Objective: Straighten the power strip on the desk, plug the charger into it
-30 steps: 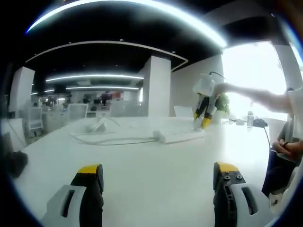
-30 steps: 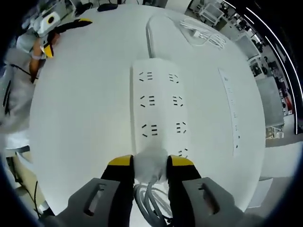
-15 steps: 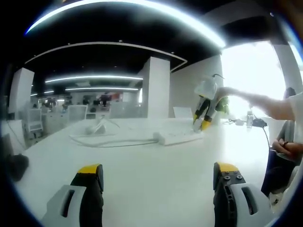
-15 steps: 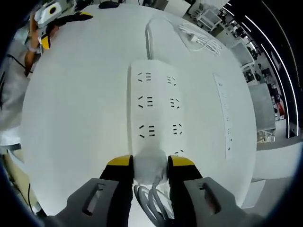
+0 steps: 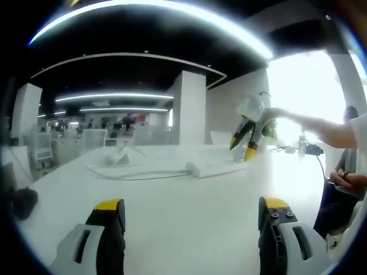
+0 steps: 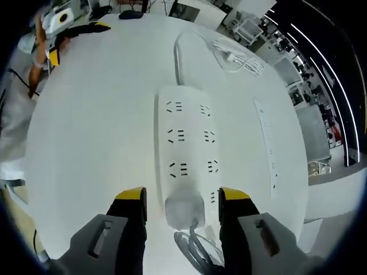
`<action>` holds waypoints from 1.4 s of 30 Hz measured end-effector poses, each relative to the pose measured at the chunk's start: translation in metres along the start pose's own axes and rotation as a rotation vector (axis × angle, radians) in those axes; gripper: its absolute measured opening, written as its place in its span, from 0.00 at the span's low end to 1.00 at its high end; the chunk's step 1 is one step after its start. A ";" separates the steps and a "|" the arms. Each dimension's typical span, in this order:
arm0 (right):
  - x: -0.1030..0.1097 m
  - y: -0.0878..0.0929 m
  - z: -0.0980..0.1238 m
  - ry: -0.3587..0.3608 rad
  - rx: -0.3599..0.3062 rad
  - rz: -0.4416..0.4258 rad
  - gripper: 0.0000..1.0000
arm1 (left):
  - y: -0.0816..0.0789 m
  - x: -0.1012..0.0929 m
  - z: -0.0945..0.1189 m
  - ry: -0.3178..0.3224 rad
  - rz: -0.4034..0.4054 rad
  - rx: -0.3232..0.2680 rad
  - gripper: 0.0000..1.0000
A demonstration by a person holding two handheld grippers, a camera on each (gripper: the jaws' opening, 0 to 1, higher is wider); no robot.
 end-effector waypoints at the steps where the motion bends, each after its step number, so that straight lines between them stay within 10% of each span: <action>1: 0.000 -0.003 0.000 0.008 -0.022 0.001 0.52 | 0.000 0.000 0.001 -0.001 0.000 -0.001 0.99; 27: 0.004 -0.032 0.022 0.065 -0.257 0.010 0.96 | 0.003 0.004 0.002 -0.009 0.008 0.001 0.99; 42: 0.001 -0.038 0.053 0.125 -0.377 -0.012 1.00 | 0.001 0.001 0.003 -0.005 0.000 0.001 0.99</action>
Point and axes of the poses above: the point that each gripper's makers call its tool centre point, and the gripper's own axes: z roughly backward along the fingers, x roughly to its left, y roughly out of its underside, the point moved 4 cm from there along z, roughly backward along the fingers, and after that the axes turned 3 degrees about -x, right-handed, at the moved point
